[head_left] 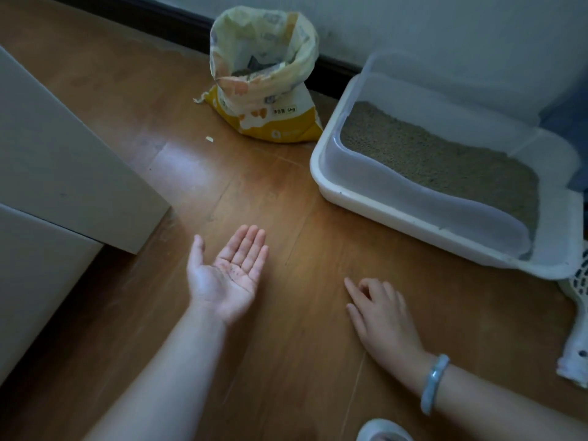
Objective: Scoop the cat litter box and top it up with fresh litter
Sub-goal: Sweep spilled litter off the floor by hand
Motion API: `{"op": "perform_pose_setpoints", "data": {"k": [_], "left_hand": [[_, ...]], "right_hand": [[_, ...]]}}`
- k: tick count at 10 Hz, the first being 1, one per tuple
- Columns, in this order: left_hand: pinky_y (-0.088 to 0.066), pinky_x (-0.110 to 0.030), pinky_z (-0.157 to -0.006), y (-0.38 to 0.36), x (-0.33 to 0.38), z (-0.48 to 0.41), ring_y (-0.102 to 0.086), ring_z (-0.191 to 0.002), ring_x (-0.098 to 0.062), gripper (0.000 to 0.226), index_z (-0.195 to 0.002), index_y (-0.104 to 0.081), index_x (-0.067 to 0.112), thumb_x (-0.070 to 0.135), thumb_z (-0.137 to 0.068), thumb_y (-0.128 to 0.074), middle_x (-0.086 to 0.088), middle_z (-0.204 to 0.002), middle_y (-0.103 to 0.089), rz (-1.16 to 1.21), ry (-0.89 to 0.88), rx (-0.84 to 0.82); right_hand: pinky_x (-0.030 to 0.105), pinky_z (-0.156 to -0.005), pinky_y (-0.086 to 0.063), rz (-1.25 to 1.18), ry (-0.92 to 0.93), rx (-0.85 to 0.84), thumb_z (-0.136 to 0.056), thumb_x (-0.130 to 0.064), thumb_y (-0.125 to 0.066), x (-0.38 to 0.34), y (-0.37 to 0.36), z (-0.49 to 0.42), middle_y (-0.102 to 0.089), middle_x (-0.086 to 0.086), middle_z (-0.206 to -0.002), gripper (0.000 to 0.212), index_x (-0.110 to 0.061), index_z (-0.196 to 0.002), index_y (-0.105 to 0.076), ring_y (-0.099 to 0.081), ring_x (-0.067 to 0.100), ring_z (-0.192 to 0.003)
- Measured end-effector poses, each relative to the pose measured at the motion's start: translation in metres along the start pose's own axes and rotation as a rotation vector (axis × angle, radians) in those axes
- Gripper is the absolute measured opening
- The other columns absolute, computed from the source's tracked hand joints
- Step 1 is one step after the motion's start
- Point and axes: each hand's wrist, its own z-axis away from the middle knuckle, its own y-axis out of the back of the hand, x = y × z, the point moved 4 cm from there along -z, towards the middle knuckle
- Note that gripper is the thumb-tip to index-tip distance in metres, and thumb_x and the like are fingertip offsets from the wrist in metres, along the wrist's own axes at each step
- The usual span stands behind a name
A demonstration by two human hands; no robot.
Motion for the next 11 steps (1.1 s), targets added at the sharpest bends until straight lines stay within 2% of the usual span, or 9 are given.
{"op": "perform_pose_setpoints", "data": {"k": [1, 2, 3, 5, 6, 8, 9, 10, 11], "left_hand": [[-0.052, -0.044, -0.087, 0.003, 0.0, 0.004, -0.067, -0.103, -0.027, 0.067, -0.115, -0.061, 0.0, 0.058, -0.091, -0.035, -0.015, -0.115, -0.068, 0.001, -0.005, 0.009], [-0.052, -0.044, -0.088, 0.004, 0.0, 0.007, -0.067, -0.104, -0.027, 0.067, -0.116, -0.06, 0.0, 0.058, -0.091, -0.036, -0.014, -0.115, -0.068, 0.004, -0.007, 0.005], [-0.052, -0.043, -0.089, 0.003, 0.001, 0.007, -0.066, -0.105, -0.027, 0.067, -0.117, -0.06, 0.001, 0.058, -0.091, -0.036, -0.014, -0.116, -0.067, 0.007, -0.011, 0.003], [-0.052, -0.043, -0.09, 0.002, 0.0, 0.006, -0.066, -0.106, -0.026, 0.067, -0.118, -0.06, 0.002, 0.058, -0.091, -0.036, -0.013, -0.116, -0.067, 0.01, -0.008, 0.001], [-0.052, -0.042, -0.089, 0.001, -0.004, 0.005, -0.066, -0.106, -0.026, 0.067, -0.117, -0.06, 0.002, 0.059, -0.091, -0.036, -0.013, -0.116, -0.068, 0.007, 0.003, 0.003], [-0.05, -0.044, -0.091, -0.003, -0.01, 0.003, -0.066, -0.106, -0.026, 0.067, -0.118, -0.06, 0.002, 0.059, -0.09, -0.037, -0.013, -0.116, -0.068, 0.001, 0.023, 0.002], [-0.05, -0.044, -0.091, -0.005, -0.014, 0.001, -0.066, -0.106, -0.026, 0.068, -0.118, -0.06, 0.001, 0.059, -0.09, -0.037, -0.013, -0.115, -0.068, -0.001, 0.031, -0.001], [-0.05, -0.045, -0.091, -0.008, -0.018, 0.001, -0.066, -0.106, -0.026, 0.068, -0.118, -0.06, 0.001, 0.059, -0.09, -0.037, -0.014, -0.116, -0.068, -0.006, 0.041, -0.008], [-0.05, -0.045, -0.091, -0.011, -0.021, -0.001, -0.066, -0.106, -0.026, 0.068, -0.117, -0.06, 0.001, 0.059, -0.09, -0.037, -0.014, -0.116, -0.067, -0.015, 0.049, -0.006]], "right_hand": [[0.032, -0.067, -0.048, 0.025, 0.021, 0.058, -0.086, -0.028, -0.06, -0.006, -0.005, 0.008, -0.055, -0.001, -0.095, 0.04, -0.02, -0.126, -0.058, -0.053, 0.017, -0.079], [0.03, -0.066, -0.046, 0.056, 0.131, 0.066, -0.089, -0.035, -0.039, -0.021, -0.008, 0.009, -0.054, -0.003, -0.094, 0.042, -0.022, -0.124, -0.058, -0.052, 0.016, -0.079], [0.031, -0.065, -0.047, 0.051, 0.175, 0.073, -0.088, -0.036, -0.036, -0.027, -0.008, 0.004, -0.056, -0.003, -0.094, 0.044, -0.022, -0.123, -0.058, -0.053, 0.016, -0.078], [0.03, -0.064, -0.046, 0.063, 0.175, 0.117, -0.089, -0.037, -0.035, -0.023, -0.003, -0.007, -0.056, -0.003, -0.09, 0.045, -0.021, -0.124, -0.059, -0.053, 0.015, -0.076], [0.03, -0.061, -0.044, 0.124, 0.261, 0.136, -0.09, -0.033, -0.038, -0.023, -0.001, -0.014, -0.057, -0.002, -0.087, 0.041, -0.021, -0.119, -0.062, -0.053, 0.016, -0.073], [0.032, -0.06, -0.038, 0.298, 0.492, 0.23, -0.079, -0.014, -0.067, -0.028, 0.0, -0.022, -0.061, -0.002, -0.078, 0.028, -0.014, -0.107, -0.068, -0.054, 0.018, -0.067], [0.031, -0.059, -0.037, 0.302, 0.537, 0.249, -0.081, -0.005, -0.051, -0.032, 0.004, -0.033, -0.056, -0.002, -0.071, 0.021, -0.017, -0.083, -0.068, -0.05, 0.016, -0.061], [0.029, -0.057, -0.035, 0.269, 0.557, 0.232, -0.08, -0.002, -0.048, -0.038, 0.006, -0.042, -0.051, -0.002, -0.066, 0.023, -0.018, -0.068, -0.058, -0.045, 0.015, -0.057], [0.029, -0.057, -0.035, 0.234, 0.547, 0.22, -0.079, -0.002, -0.053, -0.04, 0.004, -0.042, -0.051, 0.0, -0.066, 0.019, -0.017, -0.068, -0.057, -0.045, 0.015, -0.056]]}}
